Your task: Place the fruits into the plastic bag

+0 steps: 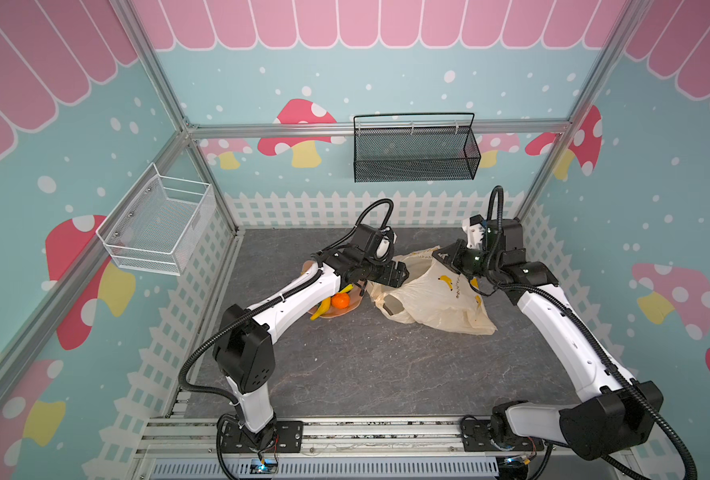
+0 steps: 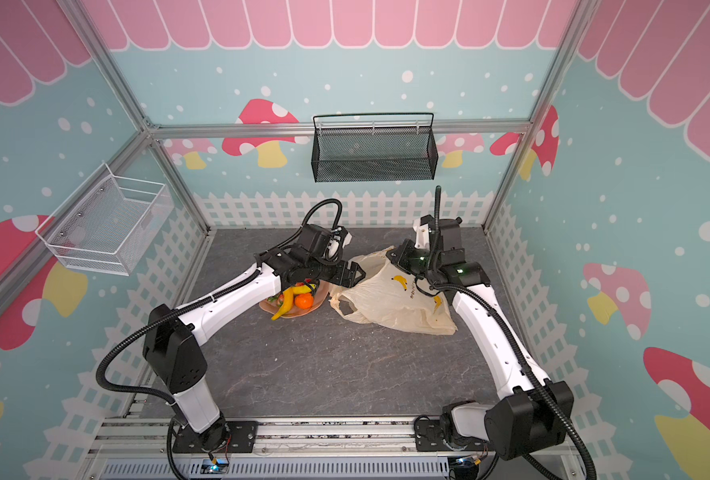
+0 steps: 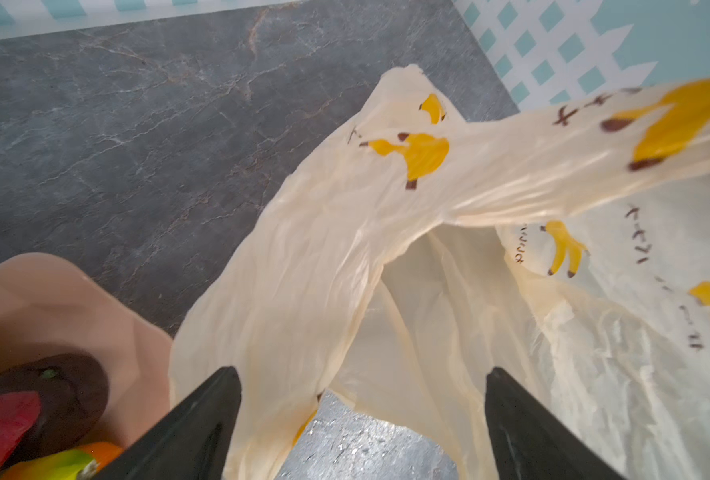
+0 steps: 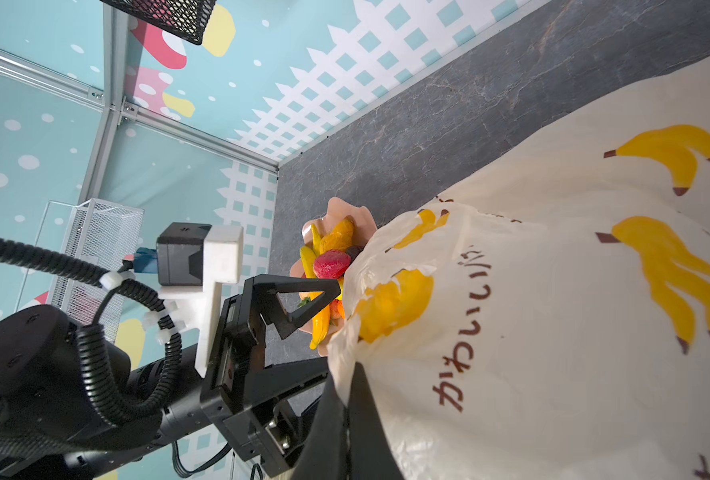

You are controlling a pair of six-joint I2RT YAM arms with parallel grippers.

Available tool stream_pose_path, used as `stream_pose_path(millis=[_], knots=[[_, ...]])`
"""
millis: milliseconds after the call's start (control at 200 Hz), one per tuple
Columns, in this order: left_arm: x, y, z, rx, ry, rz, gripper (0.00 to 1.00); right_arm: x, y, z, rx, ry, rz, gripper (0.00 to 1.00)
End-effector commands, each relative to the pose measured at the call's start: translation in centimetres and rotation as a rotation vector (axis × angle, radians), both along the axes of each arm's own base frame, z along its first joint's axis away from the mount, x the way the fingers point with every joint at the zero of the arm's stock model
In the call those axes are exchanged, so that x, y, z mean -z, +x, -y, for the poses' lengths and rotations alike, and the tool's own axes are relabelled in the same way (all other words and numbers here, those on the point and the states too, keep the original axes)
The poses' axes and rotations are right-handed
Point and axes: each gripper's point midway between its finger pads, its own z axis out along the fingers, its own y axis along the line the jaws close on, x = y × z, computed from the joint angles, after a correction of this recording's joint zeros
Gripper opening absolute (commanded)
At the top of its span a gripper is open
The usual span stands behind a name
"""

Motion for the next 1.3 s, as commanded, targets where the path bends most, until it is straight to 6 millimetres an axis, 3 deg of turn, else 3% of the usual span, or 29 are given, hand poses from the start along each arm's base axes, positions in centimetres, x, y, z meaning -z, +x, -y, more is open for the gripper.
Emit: stream_pose_path(millis=[0, 115, 385, 430, 515, 740, 936, 1061, 1121, 1221, 1296], knots=[[1.9, -0.2, -2.8, -0.05, 0.175, 0.037, 0.93, -0.7, -0.6, 0.0, -0.011, 0.002, 0.015, 0.0], [2.6, 1.0, -4.6, -0.145, 0.242, 0.073, 0.92, -0.7, -0.8, 0.0, -0.016, 0.006, 0.015, 0.0], [5.4, 2.0, -3.8, -0.136, 0.259, 0.044, 0.9, -1.0, -1.1, -0.2, -0.028, 0.016, 0.024, 0.0], [6.0, 2.2, -3.7, -0.137, 0.262, 0.034, 0.85, -1.1, -1.2, -0.2, -0.032, 0.017, 0.028, 0.0], [6.1, 2.5, -3.2, -0.128, 0.228, 0.026, 0.61, -0.9, -1.5, -0.1, -0.036, 0.011, 0.02, 0.0], [1.8, 3.2, -2.6, -0.093, 0.119, 0.072, 0.0, 0.7, -2.2, 0.5, -0.037, -0.052, -0.026, 0.0], [-2.9, 2.3, -2.6, -0.079, 0.017, 0.112, 0.0, 2.6, -2.7, 2.2, -0.004, -0.185, -0.068, 0.0], [-4.3, 1.7, -1.8, -0.067, -0.043, 0.083, 0.0, 3.5, -2.8, 3.3, 0.022, -0.255, -0.088, 0.0], [-4.9, 1.4, -1.6, -0.068, -0.064, 0.074, 0.0, 3.6, -2.9, 3.9, 0.031, -0.293, -0.09, 0.1], [-5.8, 1.1, -1.0, -0.059, -0.104, 0.048, 0.0, 3.5, -3.2, 4.5, 0.035, -0.358, -0.083, 0.41], [-5.6, 1.0, -0.8, -0.055, -0.112, 0.022, 0.0, 3.4, -3.6, 4.6, 0.029, -0.403, -0.08, 0.54]])
